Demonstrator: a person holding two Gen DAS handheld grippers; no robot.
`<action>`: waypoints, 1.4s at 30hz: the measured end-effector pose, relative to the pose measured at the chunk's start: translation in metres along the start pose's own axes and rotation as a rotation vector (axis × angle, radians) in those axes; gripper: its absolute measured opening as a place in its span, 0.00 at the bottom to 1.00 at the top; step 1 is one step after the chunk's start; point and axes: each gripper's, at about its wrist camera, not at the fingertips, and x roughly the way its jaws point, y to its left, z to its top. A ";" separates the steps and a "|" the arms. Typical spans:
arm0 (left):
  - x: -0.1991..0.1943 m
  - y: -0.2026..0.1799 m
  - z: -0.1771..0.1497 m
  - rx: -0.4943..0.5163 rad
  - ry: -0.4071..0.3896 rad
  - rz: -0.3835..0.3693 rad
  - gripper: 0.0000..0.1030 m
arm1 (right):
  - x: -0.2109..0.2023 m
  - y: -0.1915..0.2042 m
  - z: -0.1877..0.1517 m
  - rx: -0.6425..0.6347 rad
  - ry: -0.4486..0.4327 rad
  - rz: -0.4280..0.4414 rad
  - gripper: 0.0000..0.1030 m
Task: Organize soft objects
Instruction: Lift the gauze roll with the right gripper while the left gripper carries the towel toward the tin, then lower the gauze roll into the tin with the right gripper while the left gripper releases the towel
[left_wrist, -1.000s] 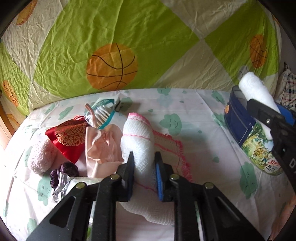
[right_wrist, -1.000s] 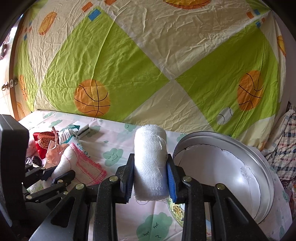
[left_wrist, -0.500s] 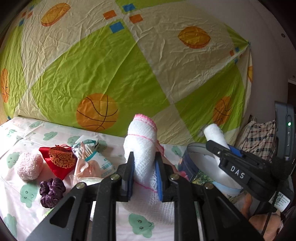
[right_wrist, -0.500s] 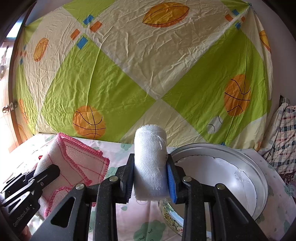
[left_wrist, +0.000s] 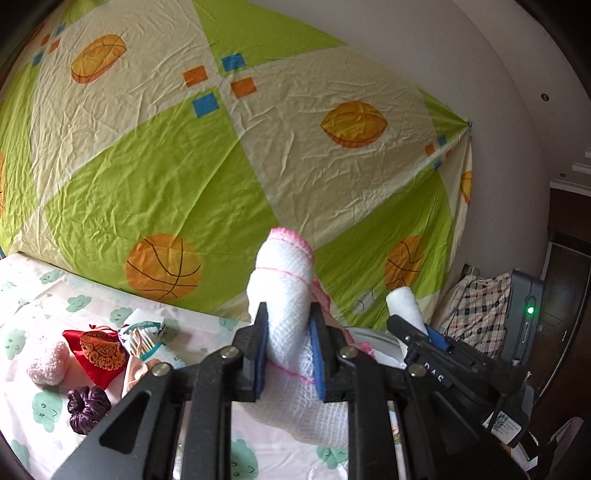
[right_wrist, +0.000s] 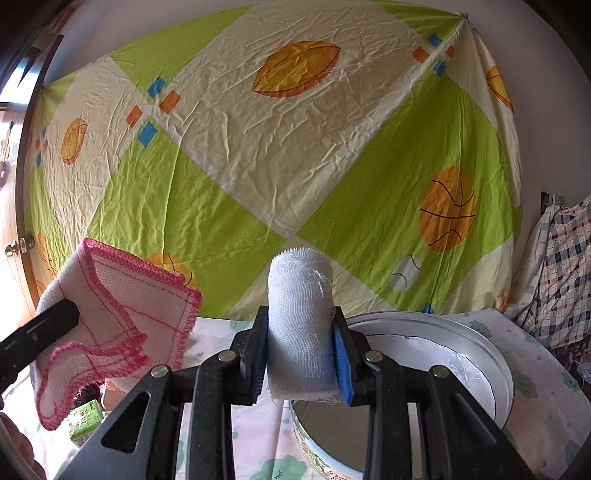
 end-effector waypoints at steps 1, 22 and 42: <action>0.000 -0.002 0.002 -0.004 -0.005 -0.001 0.17 | 0.000 -0.004 0.001 0.010 0.002 -0.001 0.32; 0.071 -0.108 -0.027 0.103 0.077 -0.107 0.17 | 0.007 -0.117 0.006 0.226 0.026 0.033 0.32; 0.153 -0.141 -0.087 0.140 0.305 -0.005 0.17 | 0.068 -0.160 -0.028 0.079 0.259 -0.271 0.32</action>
